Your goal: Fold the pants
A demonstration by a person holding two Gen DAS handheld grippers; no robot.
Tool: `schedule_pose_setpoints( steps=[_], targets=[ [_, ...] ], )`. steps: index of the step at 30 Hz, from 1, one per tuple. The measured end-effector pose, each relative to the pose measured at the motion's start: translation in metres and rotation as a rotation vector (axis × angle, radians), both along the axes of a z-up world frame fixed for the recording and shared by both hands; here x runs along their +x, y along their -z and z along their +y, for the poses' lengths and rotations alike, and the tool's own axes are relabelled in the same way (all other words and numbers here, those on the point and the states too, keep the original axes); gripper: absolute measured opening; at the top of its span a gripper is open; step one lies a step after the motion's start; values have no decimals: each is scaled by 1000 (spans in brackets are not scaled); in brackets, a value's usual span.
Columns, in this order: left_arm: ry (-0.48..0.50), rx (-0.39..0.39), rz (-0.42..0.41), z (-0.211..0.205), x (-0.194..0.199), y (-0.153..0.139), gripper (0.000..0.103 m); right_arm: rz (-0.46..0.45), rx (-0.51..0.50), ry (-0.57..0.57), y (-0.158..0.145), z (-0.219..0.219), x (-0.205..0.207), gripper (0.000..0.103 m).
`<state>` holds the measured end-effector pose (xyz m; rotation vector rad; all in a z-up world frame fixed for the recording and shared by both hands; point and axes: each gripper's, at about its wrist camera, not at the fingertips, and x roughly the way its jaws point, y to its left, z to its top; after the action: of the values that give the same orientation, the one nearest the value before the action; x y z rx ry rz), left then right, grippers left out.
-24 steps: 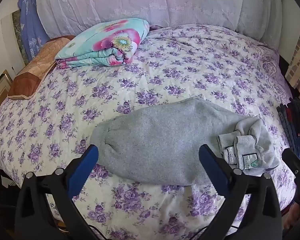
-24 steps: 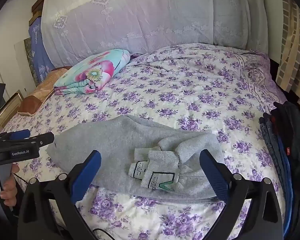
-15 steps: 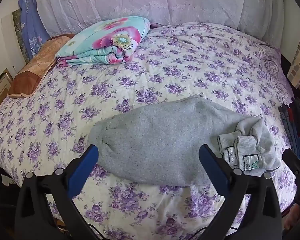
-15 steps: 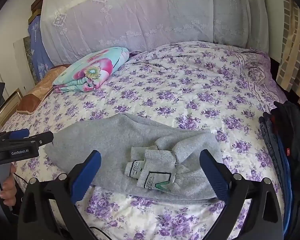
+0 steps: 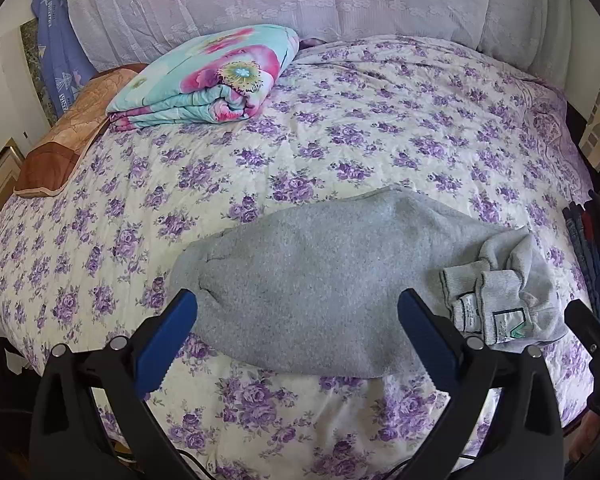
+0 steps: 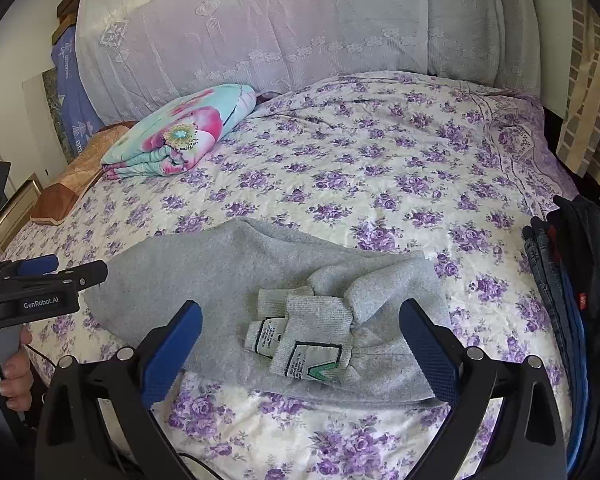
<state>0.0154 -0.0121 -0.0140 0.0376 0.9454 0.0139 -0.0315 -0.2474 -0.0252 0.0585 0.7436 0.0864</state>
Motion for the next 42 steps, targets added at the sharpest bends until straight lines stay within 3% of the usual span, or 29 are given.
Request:
schedule_pose_setpoints(
  steps=[42],
  targets=[
    [-9, 11, 17, -1, 3, 3, 98, 14, 5, 16, -3, -5, 1, 99]
  ],
)
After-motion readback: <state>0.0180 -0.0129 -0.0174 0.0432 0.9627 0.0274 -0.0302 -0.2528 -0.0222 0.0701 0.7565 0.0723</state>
